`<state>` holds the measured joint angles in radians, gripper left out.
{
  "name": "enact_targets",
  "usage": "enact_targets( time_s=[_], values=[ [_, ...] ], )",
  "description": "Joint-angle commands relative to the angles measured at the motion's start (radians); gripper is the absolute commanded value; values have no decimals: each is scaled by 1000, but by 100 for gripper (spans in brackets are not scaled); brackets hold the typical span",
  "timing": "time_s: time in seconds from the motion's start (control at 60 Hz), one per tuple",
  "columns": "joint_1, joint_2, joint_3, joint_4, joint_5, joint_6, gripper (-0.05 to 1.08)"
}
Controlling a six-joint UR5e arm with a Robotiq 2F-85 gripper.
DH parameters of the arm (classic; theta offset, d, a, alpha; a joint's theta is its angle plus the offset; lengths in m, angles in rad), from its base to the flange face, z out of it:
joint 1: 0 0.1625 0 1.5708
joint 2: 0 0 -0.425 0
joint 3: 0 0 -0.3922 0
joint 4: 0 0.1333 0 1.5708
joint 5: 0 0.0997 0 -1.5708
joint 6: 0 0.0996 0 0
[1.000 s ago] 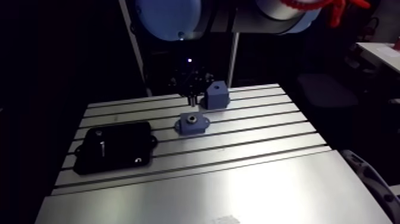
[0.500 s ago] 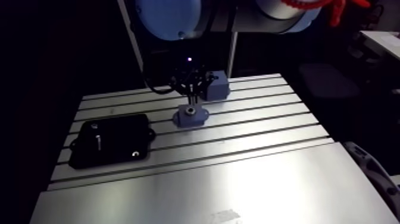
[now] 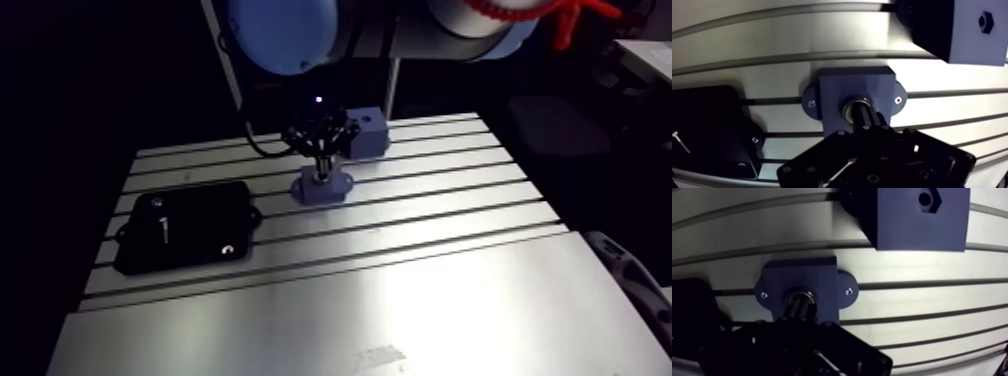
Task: Pick up the bearing and press it into the housing until flush.
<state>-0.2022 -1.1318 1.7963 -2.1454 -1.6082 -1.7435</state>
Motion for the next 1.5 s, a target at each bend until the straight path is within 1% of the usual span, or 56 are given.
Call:
enact_targets(
  time_s=[0.017, 0.5, 1.5],
  values=[
    [1, 4, 1, -3, 0, 0, 108],
    [1, 14, 1, -3, 0, 0, 108],
    [7, 13, -1, -5, 0, 0, 108]
  ],
)
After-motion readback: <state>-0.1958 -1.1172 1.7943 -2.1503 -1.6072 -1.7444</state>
